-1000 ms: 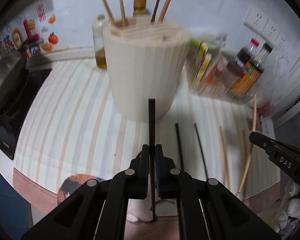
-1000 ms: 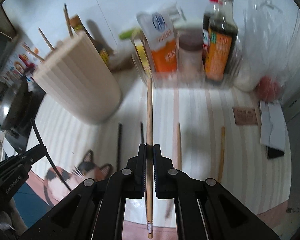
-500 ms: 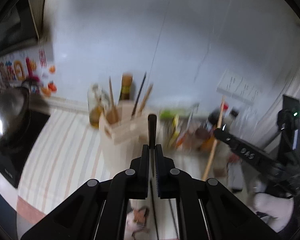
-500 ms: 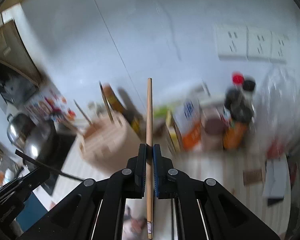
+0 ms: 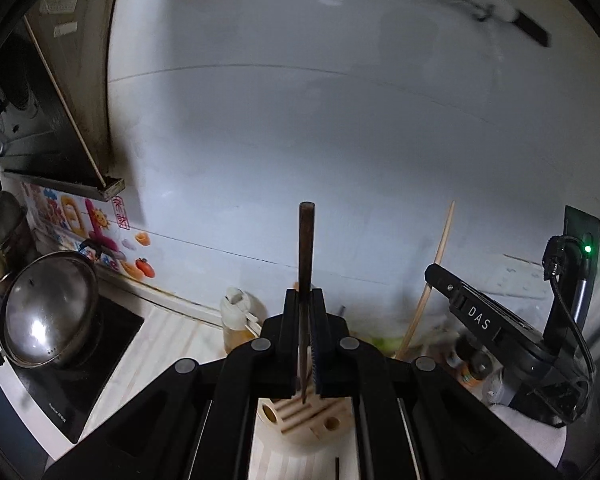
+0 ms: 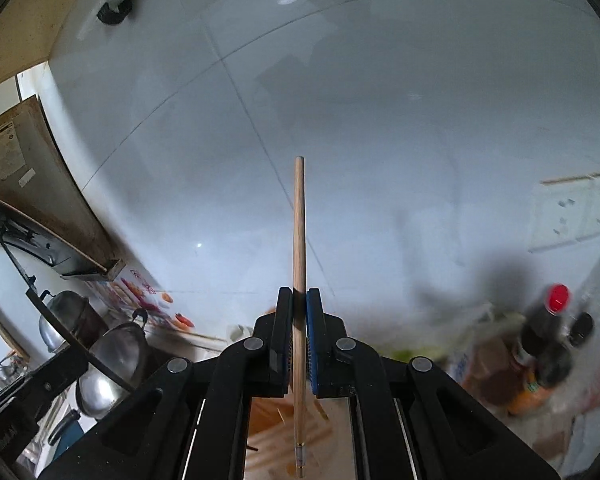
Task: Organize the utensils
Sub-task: 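Lower both chopsticks into the holder slots and open both tools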
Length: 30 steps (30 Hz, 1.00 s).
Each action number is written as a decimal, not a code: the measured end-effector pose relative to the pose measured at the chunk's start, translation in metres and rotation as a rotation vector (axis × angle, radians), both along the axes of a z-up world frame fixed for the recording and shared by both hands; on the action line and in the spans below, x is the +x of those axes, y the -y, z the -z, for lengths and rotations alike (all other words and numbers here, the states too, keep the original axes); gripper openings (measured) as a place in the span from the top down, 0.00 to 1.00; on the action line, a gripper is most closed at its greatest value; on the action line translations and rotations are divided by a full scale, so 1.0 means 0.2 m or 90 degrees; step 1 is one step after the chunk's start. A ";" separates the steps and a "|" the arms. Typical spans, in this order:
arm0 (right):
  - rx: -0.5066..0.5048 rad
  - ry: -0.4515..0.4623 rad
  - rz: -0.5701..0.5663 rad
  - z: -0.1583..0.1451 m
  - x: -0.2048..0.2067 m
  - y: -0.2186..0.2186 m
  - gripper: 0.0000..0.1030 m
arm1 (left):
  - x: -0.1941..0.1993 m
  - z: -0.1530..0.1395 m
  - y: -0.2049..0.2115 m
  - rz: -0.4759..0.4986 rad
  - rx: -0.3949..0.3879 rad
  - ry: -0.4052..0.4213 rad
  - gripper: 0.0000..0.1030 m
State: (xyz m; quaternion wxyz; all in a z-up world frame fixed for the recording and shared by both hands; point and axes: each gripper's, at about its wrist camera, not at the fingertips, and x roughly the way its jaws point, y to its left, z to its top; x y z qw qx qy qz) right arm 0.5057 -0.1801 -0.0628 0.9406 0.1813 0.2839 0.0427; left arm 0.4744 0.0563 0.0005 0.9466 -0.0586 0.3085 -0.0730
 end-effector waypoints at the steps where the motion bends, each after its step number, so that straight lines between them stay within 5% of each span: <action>1: -0.002 0.001 -0.003 0.01 0.04 -0.02 0.94 | 0.02 0.01 -0.01 -0.005 0.002 -0.002 0.98; 19: -0.035 0.013 -0.049 0.25 0.41 -0.22 0.94 | 0.24 0.15 0.00 -0.017 0.010 -0.055 1.00; 25: -0.033 -0.048 -0.103 0.34 0.42 -0.25 0.92 | 0.22 0.24 -0.08 -0.056 0.003 -0.102 0.93; 26: -0.024 -0.062 -0.109 0.35 0.41 -0.24 0.89 | 0.21 0.26 -0.10 -0.069 0.015 -0.112 0.87; 28: -0.011 -0.068 -0.117 0.33 0.37 -0.23 0.60 | 0.18 0.28 -0.13 -0.092 0.029 -0.113 0.56; 29: -0.015 -0.066 -0.116 0.31 0.34 -0.22 0.52 | 0.17 0.28 -0.15 -0.101 0.028 -0.113 0.20; 30: -0.014 -0.066 -0.116 0.29 0.31 -0.22 0.42 | 0.15 0.29 -0.17 -0.113 0.025 -0.109 0.03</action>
